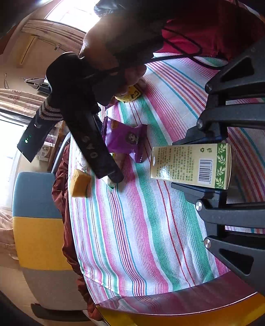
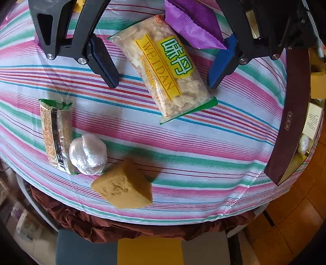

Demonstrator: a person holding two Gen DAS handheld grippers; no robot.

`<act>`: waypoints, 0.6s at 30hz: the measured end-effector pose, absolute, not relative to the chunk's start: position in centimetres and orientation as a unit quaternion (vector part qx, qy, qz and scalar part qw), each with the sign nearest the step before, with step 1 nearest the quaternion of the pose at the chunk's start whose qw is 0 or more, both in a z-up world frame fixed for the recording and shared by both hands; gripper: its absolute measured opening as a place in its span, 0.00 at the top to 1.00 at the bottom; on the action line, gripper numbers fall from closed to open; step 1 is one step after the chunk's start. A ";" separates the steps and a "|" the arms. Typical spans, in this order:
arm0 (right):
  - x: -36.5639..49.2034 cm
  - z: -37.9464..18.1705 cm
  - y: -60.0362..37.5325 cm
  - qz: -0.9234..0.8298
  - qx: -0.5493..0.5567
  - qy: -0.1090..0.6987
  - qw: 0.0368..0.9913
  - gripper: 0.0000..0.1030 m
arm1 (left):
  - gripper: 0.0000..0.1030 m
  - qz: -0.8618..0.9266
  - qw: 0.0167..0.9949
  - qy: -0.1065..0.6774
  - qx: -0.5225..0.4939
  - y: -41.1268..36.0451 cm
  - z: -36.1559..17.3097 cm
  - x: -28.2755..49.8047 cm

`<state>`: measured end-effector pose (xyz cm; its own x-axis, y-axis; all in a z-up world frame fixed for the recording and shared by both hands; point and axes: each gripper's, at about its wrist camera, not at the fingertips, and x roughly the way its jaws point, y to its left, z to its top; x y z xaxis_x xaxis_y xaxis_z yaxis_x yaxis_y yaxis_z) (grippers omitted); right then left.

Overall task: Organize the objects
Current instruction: 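Carry the green box toward the gold box while the right gripper grasps the WEIDAN packet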

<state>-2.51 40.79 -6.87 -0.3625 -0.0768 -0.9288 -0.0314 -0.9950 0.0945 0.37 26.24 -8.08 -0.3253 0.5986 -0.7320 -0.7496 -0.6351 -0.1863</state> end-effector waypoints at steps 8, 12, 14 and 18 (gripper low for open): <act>-2.7 -6.7 41.8 -0.833 0.551 -0.047 -0.005 0.49 | 0.70 0.813 0.411 0.100 -0.399 26.4 -8.3 0.6; -2.7 -6.8 42.5 -0.833 0.550 -0.066 -0.004 0.48 | 0.70 0.814 0.409 0.105 -0.399 26.6 -8.3 0.8; -2.9 -7.0 41.7 -0.835 0.548 -0.056 -0.006 0.48 | 0.71 0.815 0.408 0.110 -0.397 26.8 -8.3 0.9; -2.9 -7.1 41.3 -0.837 0.545 -0.049 -0.007 0.47 | 0.71 0.818 0.404 0.122 -0.392 27.0 -8.4 1.2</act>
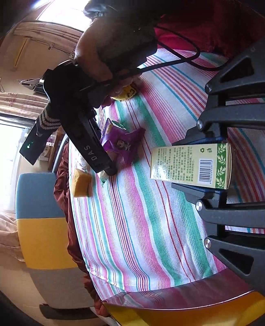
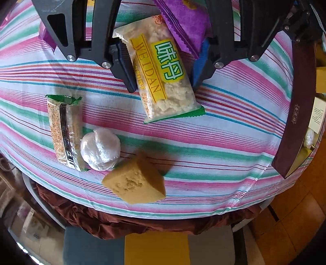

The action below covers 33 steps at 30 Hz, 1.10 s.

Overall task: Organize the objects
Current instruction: 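Carry the green box toward the gold box while the right gripper grasps the WEIDAN packet, then lower the green box into the gold box and open the left gripper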

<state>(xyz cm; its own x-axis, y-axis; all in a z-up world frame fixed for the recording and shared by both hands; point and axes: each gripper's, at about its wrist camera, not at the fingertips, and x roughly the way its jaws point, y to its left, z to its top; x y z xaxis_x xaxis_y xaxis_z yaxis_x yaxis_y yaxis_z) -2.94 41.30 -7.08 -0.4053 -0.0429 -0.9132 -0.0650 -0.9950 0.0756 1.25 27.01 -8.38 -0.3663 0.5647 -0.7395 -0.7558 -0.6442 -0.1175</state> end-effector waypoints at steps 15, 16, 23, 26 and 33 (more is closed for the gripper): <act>-2.7 -7.1 40.2 0.845 -0.535 0.012 0.013 0.47 | 0.71 0.812 0.414 0.097 -0.400 26.0 -5.4 2.4; -2.7 -7.1 40.1 0.845 -0.534 0.011 0.013 0.47 | 0.71 0.811 0.413 0.088 -0.405 25.7 -5.2 2.3; -3.3 -7.4 39.8 0.847 -0.531 0.002 0.014 0.47 | 0.71 0.817 0.408 0.058 -0.403 23.7 -2.8 2.5; -3.3 -7.4 39.8 0.848 -0.530 0.000 0.013 0.47 | 0.71 0.825 0.402 0.058 -0.393 23.1 -1.6 2.4; -3.1 -7.3 39.5 0.849 -0.528 -0.006 0.018 0.47 | 0.71 0.860 0.353 0.009 -0.368 17.5 3.3 -1.4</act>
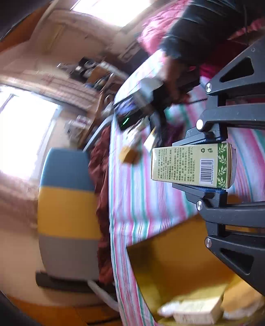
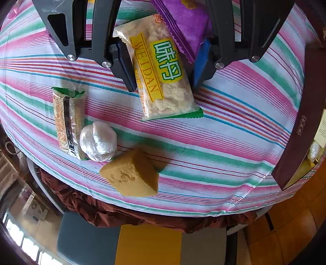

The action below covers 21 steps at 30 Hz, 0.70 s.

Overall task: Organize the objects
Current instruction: 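Lower the green box into the gold box and open the left gripper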

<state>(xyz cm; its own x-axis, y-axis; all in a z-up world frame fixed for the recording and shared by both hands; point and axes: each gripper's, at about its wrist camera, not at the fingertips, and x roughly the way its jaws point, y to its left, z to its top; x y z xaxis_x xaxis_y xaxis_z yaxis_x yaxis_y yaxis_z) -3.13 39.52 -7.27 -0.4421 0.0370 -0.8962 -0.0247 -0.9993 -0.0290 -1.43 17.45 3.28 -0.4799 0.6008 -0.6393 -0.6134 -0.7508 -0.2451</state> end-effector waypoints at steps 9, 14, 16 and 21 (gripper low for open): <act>-3.2 -7.3 39.1 0.849 -0.527 -0.022 0.026 0.47 | 0.71 0.849 0.219 -0.071 -0.475 7.7 -0.1 -13.6; -3.4 -7.3 38.9 0.849 -0.527 -0.031 0.027 0.47 | 0.71 0.837 0.146 -0.074 -0.522 5.3 -3.8 -19.2; -3.4 -7.3 38.9 0.849 -0.527 -0.033 0.025 0.47 | 0.71 0.841 0.118 -0.066 -0.524 4.8 -4.7 -20.7; -3.5 -7.3 38.9 0.848 -0.529 -0.032 0.024 0.47 | 0.71 0.843 0.066 -0.034 -0.532 4.7 -6.5 -23.9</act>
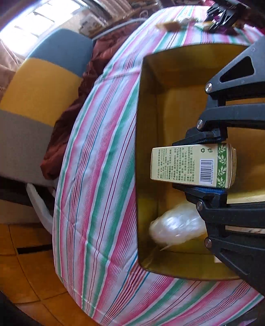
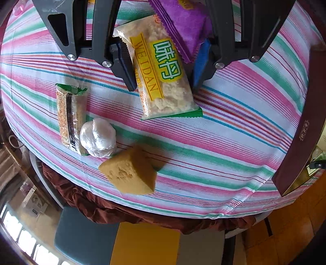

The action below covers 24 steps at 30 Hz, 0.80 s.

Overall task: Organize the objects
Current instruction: 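Lower the green box into the gold box and open the left gripper, then carry the WEIDAN packet into the gold box and open the right gripper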

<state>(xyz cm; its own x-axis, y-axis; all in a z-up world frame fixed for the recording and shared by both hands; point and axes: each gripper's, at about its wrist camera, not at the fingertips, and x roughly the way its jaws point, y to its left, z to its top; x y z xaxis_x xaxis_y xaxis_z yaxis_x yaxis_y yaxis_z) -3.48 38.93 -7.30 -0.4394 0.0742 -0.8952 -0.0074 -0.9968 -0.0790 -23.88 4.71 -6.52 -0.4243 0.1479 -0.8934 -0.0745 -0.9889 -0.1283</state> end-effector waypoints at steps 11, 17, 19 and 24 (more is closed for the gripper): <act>-3.8 -7.4 39.3 0.848 -0.530 -0.022 0.020 0.47 | 0.64 0.846 0.045 -0.052 -0.528 3.0 -6.0 -23.1; -3.9 -7.4 39.6 0.848 -0.529 -0.003 0.024 0.47 | 0.64 0.868 0.063 -0.037 -0.491 2.9 -3.0 -19.0; -3.9 -7.4 39.7 0.848 -0.529 0.001 0.024 0.47 | 0.64 0.872 0.076 -0.039 -0.482 3.0 -2.2 -17.3; -3.9 -7.2 40.0 0.849 -0.528 0.021 0.029 0.49 | 0.63 0.885 0.120 -0.044 -0.447 3.6 -0.2 -12.4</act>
<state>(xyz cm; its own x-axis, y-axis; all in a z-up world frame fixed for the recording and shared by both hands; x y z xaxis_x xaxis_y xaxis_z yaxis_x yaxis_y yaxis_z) -3.94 40.05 -7.17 -0.4409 0.0271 -0.8971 -0.0707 -0.9975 0.0046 -12.43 3.56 -0.19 -0.5714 0.2525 -0.7808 -0.1738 -0.9671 -0.1856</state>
